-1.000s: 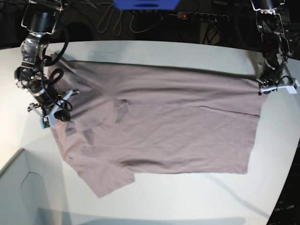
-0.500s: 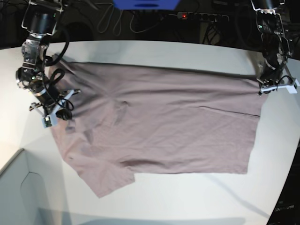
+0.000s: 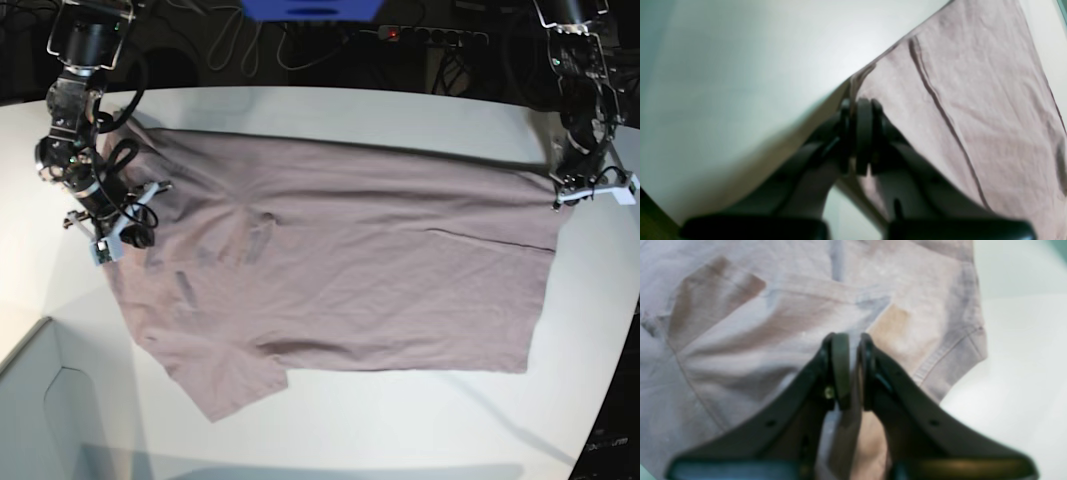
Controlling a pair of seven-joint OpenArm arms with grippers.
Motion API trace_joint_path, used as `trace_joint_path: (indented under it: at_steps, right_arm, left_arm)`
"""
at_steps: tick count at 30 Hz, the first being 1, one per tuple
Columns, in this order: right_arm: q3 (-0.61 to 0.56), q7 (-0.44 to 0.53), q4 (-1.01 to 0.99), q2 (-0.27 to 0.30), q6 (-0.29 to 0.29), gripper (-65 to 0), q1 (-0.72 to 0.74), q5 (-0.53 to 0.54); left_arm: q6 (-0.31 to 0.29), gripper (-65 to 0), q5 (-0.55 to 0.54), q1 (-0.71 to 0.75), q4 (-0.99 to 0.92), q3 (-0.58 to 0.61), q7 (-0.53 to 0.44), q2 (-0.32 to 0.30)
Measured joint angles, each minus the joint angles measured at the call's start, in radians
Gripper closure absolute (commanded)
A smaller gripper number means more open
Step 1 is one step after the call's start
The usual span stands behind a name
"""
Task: Layout the t-shirt on the table in an organized manner, then fold the t-shirt properly
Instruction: 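Move the right gripper along the shirt edge and regrasp fabric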
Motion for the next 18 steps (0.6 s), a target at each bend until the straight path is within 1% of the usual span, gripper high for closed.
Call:
trace_joint_path:
  at_steps: [1, 15, 18]
  right_arm:
    - [0.0, 0.0, 0.0, 0.0, 0.0, 0.0, 0.0, 0.0]
    - [0.001, -0.015, -0.001, 0.001, 0.0, 0.0, 0.027, -0.003]
    - [0.002, -0.011, 0.0, 0.022, 0.0, 0.0, 0.062, 0.0]
  left_arm:
    - [0.0, -0.3, 0.0, 0.0, 0.0, 0.0, 0.0, 0.0]
    - [0.0, -0.3, 0.0, 0.0, 0.0, 0.0, 0.0, 0.0]
    - [0.0, -0.3, 0.0, -0.001, 0.0, 0.0, 0.0, 0.0]
